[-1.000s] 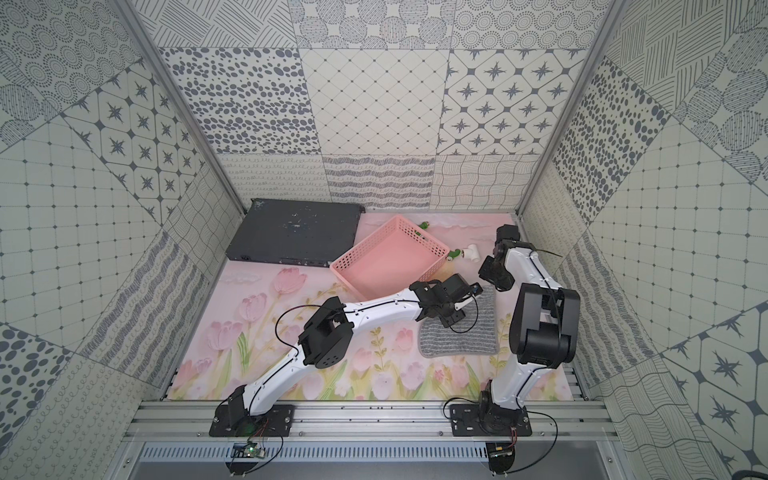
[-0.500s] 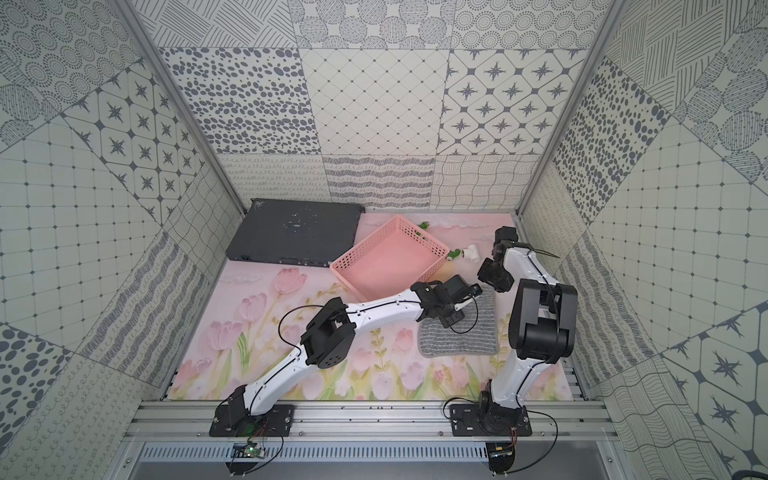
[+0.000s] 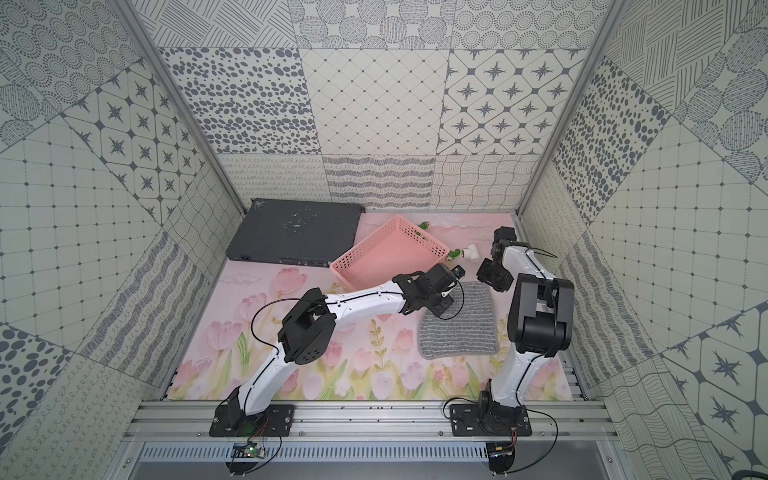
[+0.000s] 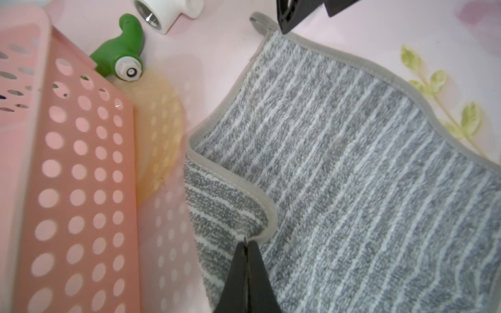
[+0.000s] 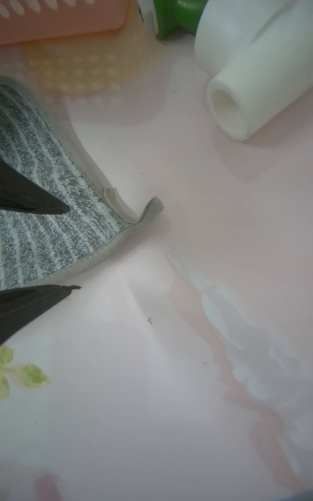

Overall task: Fold the square dishcloth
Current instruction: Flatten out the cleaning item at the center of the board.

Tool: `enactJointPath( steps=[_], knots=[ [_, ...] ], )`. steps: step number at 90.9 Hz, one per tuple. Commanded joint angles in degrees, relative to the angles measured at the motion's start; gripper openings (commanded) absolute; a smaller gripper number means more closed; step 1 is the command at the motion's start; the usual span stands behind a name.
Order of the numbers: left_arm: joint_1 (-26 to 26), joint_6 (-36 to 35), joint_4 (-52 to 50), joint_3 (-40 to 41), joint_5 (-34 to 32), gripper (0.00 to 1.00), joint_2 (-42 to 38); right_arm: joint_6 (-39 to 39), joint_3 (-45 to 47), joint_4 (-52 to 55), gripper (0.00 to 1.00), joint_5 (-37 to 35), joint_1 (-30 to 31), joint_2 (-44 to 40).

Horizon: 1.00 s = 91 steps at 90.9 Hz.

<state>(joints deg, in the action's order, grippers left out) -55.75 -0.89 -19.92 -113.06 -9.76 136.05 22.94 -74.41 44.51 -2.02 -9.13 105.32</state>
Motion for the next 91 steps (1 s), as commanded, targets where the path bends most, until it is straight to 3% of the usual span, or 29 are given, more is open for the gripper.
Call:
enactJointPath(
  steps=[1, 21, 34, 53, 64, 91],
  knots=[
    [1.42, 7.33, 5.59, 2.06, 1.07, 0.00, -1.40, -0.55, -2.66, -1.79, 0.44, 1.46, -0.10, 2.15],
    [1.86, 12.15, 6.96, 3.37, -2.91, 0.00, -1.83, -0.82, -6.39, -2.14, 0.45, 2.82, 0.62, 5.87],
    [2.02, 14.07, 7.86, 3.94, -3.08, 0.27, -1.73, -0.97, -8.64, -2.15, 0.45, 1.97, 1.43, 7.37],
    [2.55, 14.18, 7.26, 3.59, -2.60, 0.52, -0.84, -1.21, -9.14, -2.10, 0.45, 1.79, 2.22, 7.62],
    [2.66, 12.40, 7.16, 2.80, -0.96, 0.56, -0.14, -1.54, -9.00, -2.10, 0.45, 1.42, 2.70, 7.56],
    [2.66, 4.72, 8.32, 1.53, 10.52, 0.56, 2.23, -1.41, -8.63, -2.14, 0.46, 0.35, 2.88, 7.58]
  ],
)
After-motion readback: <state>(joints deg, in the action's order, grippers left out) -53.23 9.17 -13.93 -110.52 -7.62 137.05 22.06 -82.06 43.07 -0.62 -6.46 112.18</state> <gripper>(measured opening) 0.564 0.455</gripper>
